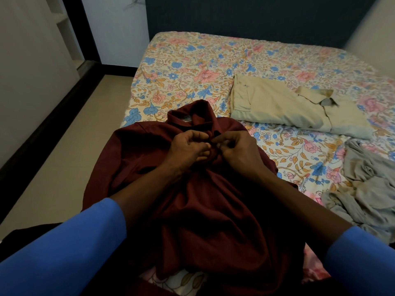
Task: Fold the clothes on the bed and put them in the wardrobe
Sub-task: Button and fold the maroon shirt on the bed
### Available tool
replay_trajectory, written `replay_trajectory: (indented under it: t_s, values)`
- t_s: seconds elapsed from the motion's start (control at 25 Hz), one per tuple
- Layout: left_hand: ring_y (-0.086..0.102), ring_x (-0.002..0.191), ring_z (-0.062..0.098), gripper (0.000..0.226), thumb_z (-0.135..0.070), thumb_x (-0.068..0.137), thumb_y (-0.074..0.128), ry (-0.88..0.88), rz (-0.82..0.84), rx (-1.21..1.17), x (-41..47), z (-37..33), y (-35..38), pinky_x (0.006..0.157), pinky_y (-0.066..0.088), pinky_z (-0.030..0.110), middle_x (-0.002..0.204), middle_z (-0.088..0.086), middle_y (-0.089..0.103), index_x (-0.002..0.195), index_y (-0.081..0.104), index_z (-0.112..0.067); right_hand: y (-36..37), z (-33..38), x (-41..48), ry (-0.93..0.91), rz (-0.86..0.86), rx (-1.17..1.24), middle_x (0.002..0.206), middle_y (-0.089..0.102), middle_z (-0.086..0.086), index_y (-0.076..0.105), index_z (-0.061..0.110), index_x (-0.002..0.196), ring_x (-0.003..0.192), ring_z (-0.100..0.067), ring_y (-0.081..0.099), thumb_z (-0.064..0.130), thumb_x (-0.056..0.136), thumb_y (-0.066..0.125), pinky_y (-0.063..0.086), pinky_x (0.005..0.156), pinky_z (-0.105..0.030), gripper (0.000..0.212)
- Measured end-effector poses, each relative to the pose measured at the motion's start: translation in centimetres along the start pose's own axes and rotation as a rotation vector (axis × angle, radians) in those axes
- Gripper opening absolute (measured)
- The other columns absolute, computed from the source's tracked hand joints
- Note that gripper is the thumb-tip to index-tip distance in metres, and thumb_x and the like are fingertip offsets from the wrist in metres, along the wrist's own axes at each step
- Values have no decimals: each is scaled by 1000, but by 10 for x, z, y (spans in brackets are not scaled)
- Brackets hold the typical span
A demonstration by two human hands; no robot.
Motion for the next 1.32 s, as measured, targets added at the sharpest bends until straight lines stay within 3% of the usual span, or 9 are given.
replay_trajectory:
  t_s: [0.12, 0.2, 0.28, 0.44, 0.8, 0.92, 1.04, 1.24, 1.32]
  values:
    - [64, 70, 17, 22, 3, 91, 70, -27, 28, -27, -2, 0, 2, 68, 58, 28, 87, 13, 66, 112, 65, -3, 2, -15, 1, 255, 49, 371, 86, 78, -7, 80, 8, 96, 85, -23, 76, -1, 87, 76, 64, 81, -39, 14]
    - [65, 72, 19, 24, 2, 91, 71, -25, 31, -17, -2, -1, 1, 71, 59, 31, 87, 13, 67, 114, 65, -3, 3, -16, 0, 286, 46, 395, 85, 77, -7, 79, 8, 97, 82, -21, 75, 2, 85, 81, 63, 77, -34, 14]
    - [69, 74, 17, 24, 0, 91, 72, -21, 28, -11, -1, -1, 0, 74, 62, 32, 89, 11, 69, 113, 66, -5, -1, -13, 0, 191, 16, 212, 84, 76, 3, 80, 14, 99, 74, -4, 70, 11, 85, 82, 56, 69, -19, 14]
    - [71, 78, 18, 19, -3, 92, 73, -24, 36, -42, -1, -2, 0, 77, 63, 33, 93, 10, 71, 110, 67, -8, -3, 5, -4, -61, -21, -111, 85, 73, 11, 79, 20, 103, 74, 1, 66, 18, 90, 75, 45, 64, -6, 13]
    - [74, 76, 17, 17, -5, 94, 70, -57, 41, -148, -2, -2, 2, 71, 61, 27, 88, 7, 76, 110, 68, -7, -5, 14, -8, -123, -179, -142, 87, 74, 10, 81, 20, 100, 75, 2, 63, 20, 91, 69, 43, 68, -8, 15]
    - [75, 79, 17, 14, -5, 94, 69, -100, 55, -245, -2, 0, 7, 72, 60, 27, 90, 8, 76, 108, 70, -6, -8, 16, -7, -122, -248, -68, 81, 71, 9, 78, 20, 90, 73, -4, 63, 17, 87, 69, 53, 68, -25, 9]
    - [76, 84, 17, 14, -9, 94, 69, -167, 83, -369, -5, 2, 16, 78, 60, 29, 94, 10, 78, 107, 73, -4, -11, 21, -9, -178, -349, -94, 81, 66, 4, 72, 16, 86, 73, -12, 61, 14, 87, 66, 53, 68, -36, 7]
    - [75, 96, 16, 20, -18, 90, 77, -146, 22, -428, -2, -1, 7, 80, 58, 26, 104, 5, 79, 109, 75, -11, -6, 30, -23, -335, -186, -83, 101, 69, 4, 73, 16, 123, 89, -4, 62, 8, 95, 55, 49, 76, -15, 34]
    - [76, 95, 16, 24, -15, 87, 80, -101, 13, -375, -1, -3, 2, 78, 59, 25, 103, 4, 79, 110, 75, -10, -12, 26, -20, -259, -144, 49, 101, 74, 5, 71, 19, 121, 90, -6, 68, 10, 98, 56, 54, 80, -20, 29]
Point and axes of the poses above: each hand's wrist, its own x-axis towards the middle knuckle, its own y-axis out of the palm, z = x × y, the point moved 6 cm from there along x, towards the middle knuckle
